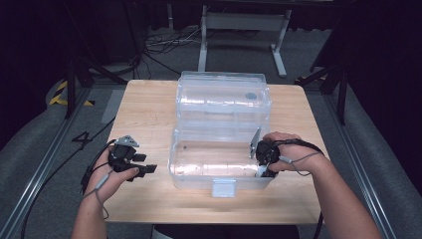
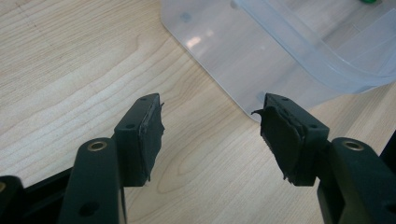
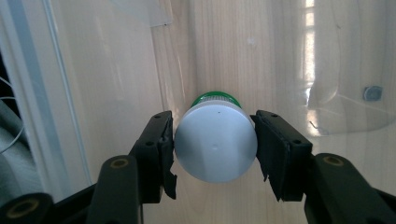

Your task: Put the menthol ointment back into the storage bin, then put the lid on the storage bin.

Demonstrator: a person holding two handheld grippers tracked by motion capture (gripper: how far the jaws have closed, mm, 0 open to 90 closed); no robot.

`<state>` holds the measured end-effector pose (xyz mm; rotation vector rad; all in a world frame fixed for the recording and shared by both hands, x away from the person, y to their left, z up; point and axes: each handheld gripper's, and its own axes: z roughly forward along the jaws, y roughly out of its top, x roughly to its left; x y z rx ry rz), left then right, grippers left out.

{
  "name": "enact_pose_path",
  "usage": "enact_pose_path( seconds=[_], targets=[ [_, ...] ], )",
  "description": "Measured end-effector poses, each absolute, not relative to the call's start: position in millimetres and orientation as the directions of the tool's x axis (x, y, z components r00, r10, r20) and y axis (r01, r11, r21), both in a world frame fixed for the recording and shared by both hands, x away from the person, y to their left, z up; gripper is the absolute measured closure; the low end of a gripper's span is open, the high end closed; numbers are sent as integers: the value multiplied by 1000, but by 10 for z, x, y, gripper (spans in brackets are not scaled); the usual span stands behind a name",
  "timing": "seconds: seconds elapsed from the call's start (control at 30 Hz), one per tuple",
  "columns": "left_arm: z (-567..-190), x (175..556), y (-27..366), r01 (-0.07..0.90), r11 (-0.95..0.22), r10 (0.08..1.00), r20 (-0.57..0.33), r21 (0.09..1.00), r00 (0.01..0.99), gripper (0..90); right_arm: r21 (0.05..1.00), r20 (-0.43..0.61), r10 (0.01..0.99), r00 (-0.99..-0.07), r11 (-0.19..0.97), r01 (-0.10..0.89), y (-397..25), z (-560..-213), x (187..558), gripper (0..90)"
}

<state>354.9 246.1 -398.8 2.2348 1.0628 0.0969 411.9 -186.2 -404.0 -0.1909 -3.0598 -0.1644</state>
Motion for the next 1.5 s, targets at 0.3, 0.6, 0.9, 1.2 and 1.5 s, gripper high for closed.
enact_pose_path(
  seconds=[0.3,0.6,0.9,1.2,1.5],
  targets=[
    [-3976,3563,2446,661,-456,711,-203,596,673,395,170,75,144,-987,973,155,-1935,-3907,4107,473],
    [-3932,3591,2348,640,-472,679,-213,606,702,394,279,70,175,-982,942,187,-2001,-3703,4033,466],
    [-3857,3559,2219,597,-488,618,-231,637,751,393,421,47,250,-967,873,246,-2052,-3521,4031,470],
    [-3822,3513,2135,568,-507,582,-228,648,780,392,545,22,301,-953,796,264,-2029,-3298,4082,469],
    [-3804,3424,1962,516,-561,526,-203,647,826,388,579,4,323,-947,771,265,-1926,-3124,4163,470]
  ],
)
